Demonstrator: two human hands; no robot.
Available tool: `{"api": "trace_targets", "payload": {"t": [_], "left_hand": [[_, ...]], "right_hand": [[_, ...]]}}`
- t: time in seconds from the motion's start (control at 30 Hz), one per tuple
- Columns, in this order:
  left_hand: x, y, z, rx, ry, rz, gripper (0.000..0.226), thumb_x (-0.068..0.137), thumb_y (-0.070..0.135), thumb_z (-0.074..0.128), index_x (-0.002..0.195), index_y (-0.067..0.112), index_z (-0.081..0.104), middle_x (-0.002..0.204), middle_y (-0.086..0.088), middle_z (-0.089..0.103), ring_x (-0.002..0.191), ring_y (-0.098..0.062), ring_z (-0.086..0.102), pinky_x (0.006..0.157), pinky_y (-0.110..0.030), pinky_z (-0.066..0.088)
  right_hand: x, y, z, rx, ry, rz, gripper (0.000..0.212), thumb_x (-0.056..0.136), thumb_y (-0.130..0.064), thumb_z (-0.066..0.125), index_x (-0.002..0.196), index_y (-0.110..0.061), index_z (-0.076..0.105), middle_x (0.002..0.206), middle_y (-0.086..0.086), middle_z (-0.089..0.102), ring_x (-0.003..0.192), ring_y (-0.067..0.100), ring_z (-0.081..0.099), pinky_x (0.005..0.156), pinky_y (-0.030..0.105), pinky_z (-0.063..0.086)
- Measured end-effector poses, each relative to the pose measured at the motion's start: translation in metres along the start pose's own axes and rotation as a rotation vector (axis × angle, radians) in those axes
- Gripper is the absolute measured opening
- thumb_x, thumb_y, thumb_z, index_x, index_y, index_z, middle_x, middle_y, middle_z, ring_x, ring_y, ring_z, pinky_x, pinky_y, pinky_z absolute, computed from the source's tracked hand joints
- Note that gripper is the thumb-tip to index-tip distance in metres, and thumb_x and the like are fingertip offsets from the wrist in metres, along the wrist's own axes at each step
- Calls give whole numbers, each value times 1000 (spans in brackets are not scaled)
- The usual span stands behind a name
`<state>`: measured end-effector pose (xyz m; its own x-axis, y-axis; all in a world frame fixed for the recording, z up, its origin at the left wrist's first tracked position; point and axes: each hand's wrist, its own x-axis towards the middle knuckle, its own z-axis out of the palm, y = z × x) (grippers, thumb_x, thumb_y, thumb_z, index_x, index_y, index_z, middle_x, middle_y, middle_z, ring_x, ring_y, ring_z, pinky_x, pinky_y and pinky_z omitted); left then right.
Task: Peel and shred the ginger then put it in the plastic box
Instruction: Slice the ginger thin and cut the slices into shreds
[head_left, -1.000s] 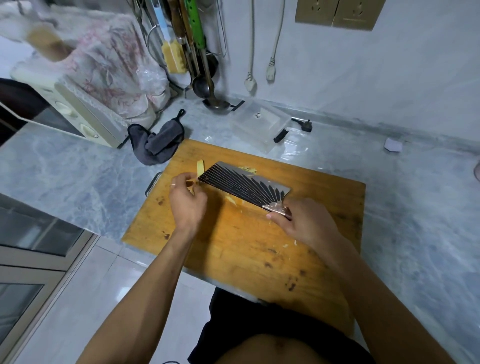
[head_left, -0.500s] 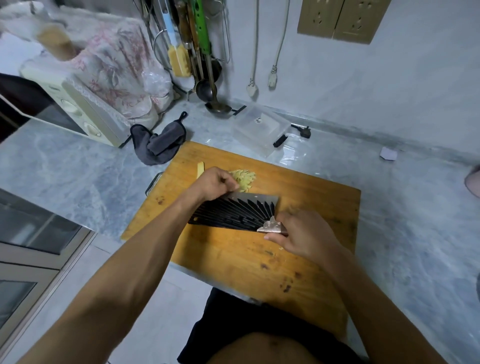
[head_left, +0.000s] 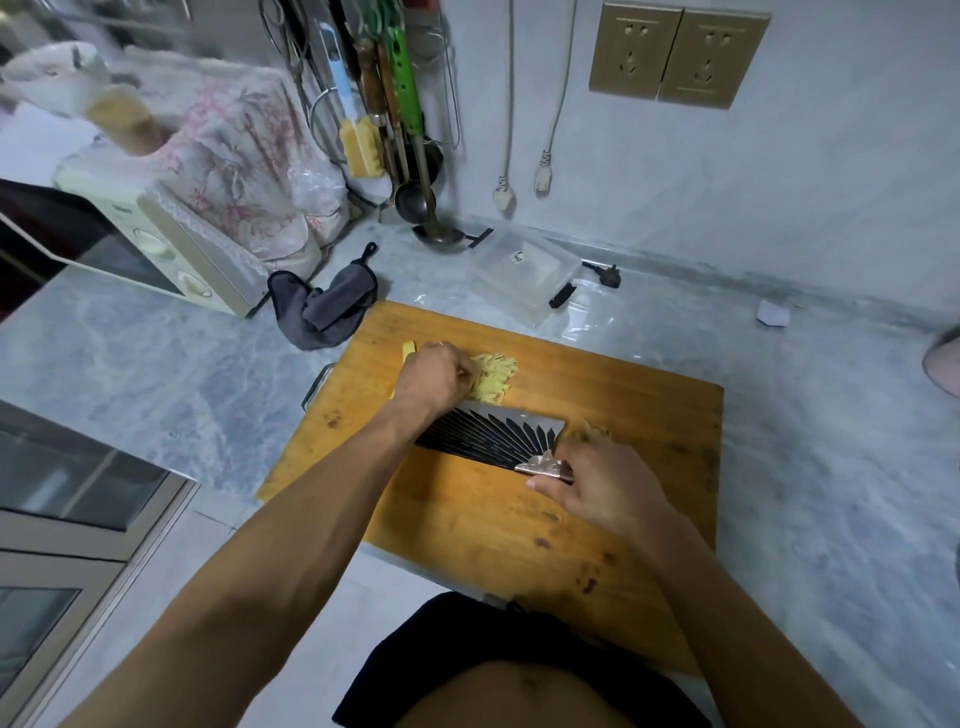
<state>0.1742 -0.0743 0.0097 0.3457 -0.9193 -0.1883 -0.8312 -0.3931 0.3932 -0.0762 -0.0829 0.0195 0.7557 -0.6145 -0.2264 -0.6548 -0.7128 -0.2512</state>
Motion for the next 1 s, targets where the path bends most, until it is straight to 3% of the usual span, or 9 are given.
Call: {"api": "trace_targets", "payload": {"t": [0.1, 0.17, 0.3, 0.43, 0.6, 0.7, 0.83, 0.93, 1.0], "left_hand": [[-3, -5, -2, -68, 66, -56, 5, 87, 29, 75, 86, 24, 77, 99, 4, 75, 79, -12, 67, 71, -25, 53], [-3, -10, -2, -83, 76, -28, 19, 88, 42, 71, 91, 25, 77, 98, 4, 74, 82, -15, 68, 72, -25, 53], [-11, -21, -9, -349, 310, 50, 18, 93, 21, 64, 106, 15, 76, 109, 1, 72, 101, -14, 61, 88, -18, 43], [-26, -46, -20, -673, 581, -215, 18, 95, 18, 59, 103, 14, 74, 101, 6, 70, 76, 10, 58, 67, 1, 37], [-39, -87, -6, -617, 347, -345, 11, 94, 19, 62, 93, 22, 73, 94, 5, 71, 87, -16, 67, 77, -20, 46], [-48, -109, 7, -453, 228, -348, 21, 90, 14, 68, 110, 15, 74, 109, -2, 73, 97, -16, 66, 82, -18, 44], [-57, -125, 19, -123, 104, -314, 31, 85, 24, 68, 116, 22, 70, 121, -11, 62, 108, -31, 60, 91, -38, 51], [-64, -128, 21, -96, 114, -336, 26, 90, 24, 66, 116, 21, 71, 121, -13, 55, 107, -33, 58, 93, -37, 49], [-70, -130, 20, -148, 152, -336, 16, 90, 19, 66, 104, 21, 73, 111, -12, 62, 96, -32, 63, 82, -31, 50]], "right_hand": [[1, -12, 3, 83, -15, 99, 46, 92, -68, 48, 90, -23, 58, 76, -9, 57, 66, 8, 53, 58, 26, 37], [0, -16, 4, 174, 3, 161, 43, 90, -68, 50, 77, -28, 51, 70, -9, 53, 65, 6, 51, 65, 28, 36], [-1, -22, 8, 371, 27, 231, 48, 90, -65, 54, 69, -22, 57, 67, -7, 57, 65, 13, 57, 65, 34, 40], [4, -32, 7, 483, 74, 330, 56, 94, -59, 52, 66, -11, 58, 61, 1, 55, 59, 11, 55, 58, 21, 34], [16, -48, -5, 709, 134, 309, 62, 97, -57, 47, 63, -8, 65, 51, 0, 61, 43, 6, 55, 51, 12, 42], [27, -55, -8, 801, 124, 301, 64, 97, -58, 46, 71, -4, 68, 59, 5, 67, 47, 10, 59, 55, 22, 50], [36, -64, -7, 847, 96, 283, 67, 96, -60, 45, 77, 0, 67, 63, 8, 68, 47, 13, 58, 51, 20, 47], [36, -68, -4, 876, 82, 281, 66, 97, -59, 46, 79, 2, 67, 63, 9, 68, 48, 13, 57, 51, 20, 47], [36, -70, -1, 873, 66, 278, 66, 97, -57, 47, 79, 3, 66, 64, 10, 68, 48, 13, 56, 52, 21, 47]]}}
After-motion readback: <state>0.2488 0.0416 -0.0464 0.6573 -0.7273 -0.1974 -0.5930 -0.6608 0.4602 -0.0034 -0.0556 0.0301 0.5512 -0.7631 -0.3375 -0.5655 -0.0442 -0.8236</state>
